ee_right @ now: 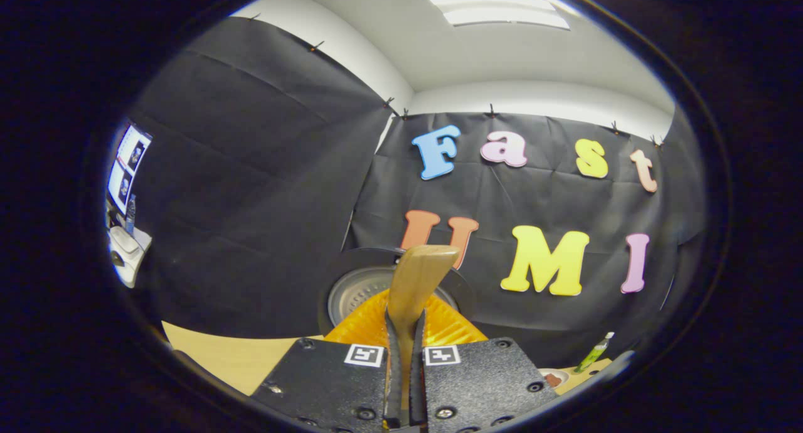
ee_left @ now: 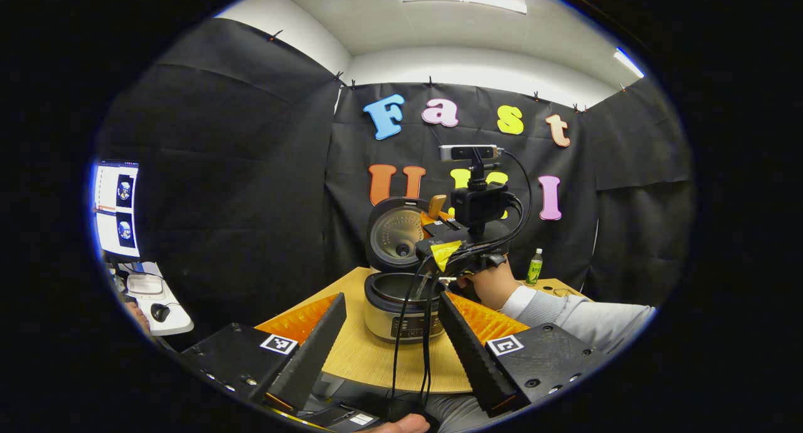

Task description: Close the left gripper, press the button to open the rice cooker; take a wooden spoon from the chopstick holder with the right hand, scoop a spoonful of rice and pour it into the rice cooker, then put the wooden spoon back into the chopstick holder.

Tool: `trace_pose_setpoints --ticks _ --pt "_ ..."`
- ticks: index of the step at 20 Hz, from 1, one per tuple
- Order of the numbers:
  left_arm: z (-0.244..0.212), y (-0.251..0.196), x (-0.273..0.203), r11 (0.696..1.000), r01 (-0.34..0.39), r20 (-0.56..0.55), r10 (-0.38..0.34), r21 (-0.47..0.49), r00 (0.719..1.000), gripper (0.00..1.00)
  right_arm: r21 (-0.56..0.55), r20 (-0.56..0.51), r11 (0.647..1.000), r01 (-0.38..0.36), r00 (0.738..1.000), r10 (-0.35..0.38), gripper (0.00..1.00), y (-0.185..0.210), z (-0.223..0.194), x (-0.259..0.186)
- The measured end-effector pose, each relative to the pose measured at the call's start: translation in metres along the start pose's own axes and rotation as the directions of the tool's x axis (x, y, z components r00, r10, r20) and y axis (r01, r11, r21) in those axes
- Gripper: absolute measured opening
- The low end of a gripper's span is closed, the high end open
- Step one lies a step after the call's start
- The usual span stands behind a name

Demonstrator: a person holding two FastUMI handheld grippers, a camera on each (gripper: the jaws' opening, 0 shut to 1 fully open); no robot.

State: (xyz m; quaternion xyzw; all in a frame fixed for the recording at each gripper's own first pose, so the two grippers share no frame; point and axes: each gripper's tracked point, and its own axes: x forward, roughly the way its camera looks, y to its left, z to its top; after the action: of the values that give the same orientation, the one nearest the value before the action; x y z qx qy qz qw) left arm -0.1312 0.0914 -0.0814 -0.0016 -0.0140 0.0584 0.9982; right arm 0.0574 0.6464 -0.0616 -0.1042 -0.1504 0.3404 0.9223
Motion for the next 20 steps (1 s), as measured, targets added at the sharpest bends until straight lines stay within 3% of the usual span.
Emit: trace_pose_setpoints --ticks 4,6,10,14,20 --pt "-0.001 -0.002 -0.002 0.998 0.003 0.010 -0.003 -0.059 1.000 0.94 0.044 -0.024 0.999 0.009 1.000 -0.008 0.10 -0.011 0.001 -0.001" --pt "0.001 0.002 -0.001 0.998 -0.015 0.010 0.015 -0.054 1.000 0.94 0.025 -0.002 0.999 0.043 0.999 -0.043 0.10 -0.020 0.013 -0.005" --pt "0.012 0.000 -0.011 0.999 -0.019 0.044 0.021 -0.048 0.999 0.94 0.021 -0.023 0.999 0.025 0.999 -0.025 0.10 -0.027 0.009 -0.009" --pt "0.017 -0.009 -0.007 0.999 -0.014 0.050 0.016 -0.046 0.999 0.94 0.040 -0.032 0.997 0.070 0.997 -0.069 0.11 -0.067 0.012 -0.022" --pt "0.022 -0.029 -0.002 0.998 0.003 0.056 0.000 -0.057 0.998 0.94 0.052 -0.049 0.985 0.166 0.985 -0.164 0.10 -0.161 0.011 -0.053"
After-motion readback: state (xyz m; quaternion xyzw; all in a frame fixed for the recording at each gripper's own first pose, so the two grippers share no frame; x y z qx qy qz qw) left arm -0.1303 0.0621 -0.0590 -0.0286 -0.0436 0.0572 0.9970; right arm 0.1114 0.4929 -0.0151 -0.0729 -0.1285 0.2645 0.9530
